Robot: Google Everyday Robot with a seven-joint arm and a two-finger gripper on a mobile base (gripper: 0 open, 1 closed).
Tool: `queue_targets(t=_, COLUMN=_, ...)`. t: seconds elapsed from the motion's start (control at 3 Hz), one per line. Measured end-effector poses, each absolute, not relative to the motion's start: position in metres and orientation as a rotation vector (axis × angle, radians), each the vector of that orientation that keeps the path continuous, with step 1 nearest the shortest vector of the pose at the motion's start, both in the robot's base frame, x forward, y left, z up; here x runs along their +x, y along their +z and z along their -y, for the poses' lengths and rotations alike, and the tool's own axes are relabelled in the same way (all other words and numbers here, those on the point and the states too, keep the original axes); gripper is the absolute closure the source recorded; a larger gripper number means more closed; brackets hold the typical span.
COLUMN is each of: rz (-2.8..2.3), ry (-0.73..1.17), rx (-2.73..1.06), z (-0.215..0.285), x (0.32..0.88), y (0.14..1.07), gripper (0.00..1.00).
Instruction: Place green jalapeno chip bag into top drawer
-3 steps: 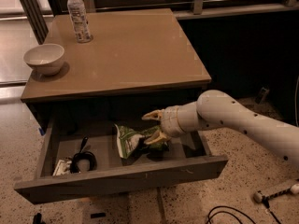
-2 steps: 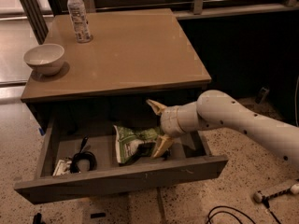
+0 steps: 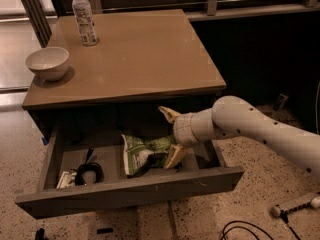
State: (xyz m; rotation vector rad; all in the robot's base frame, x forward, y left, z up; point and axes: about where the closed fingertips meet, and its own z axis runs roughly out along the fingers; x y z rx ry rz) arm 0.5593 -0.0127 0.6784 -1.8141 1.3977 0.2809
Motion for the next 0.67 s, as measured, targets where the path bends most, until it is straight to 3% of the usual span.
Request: queue_targets(t=0.67, rz=-1.435, ry=0.199, rx=-1.811, z=0.0374, x=0.5604, y=0.6879, gripper=0.00)
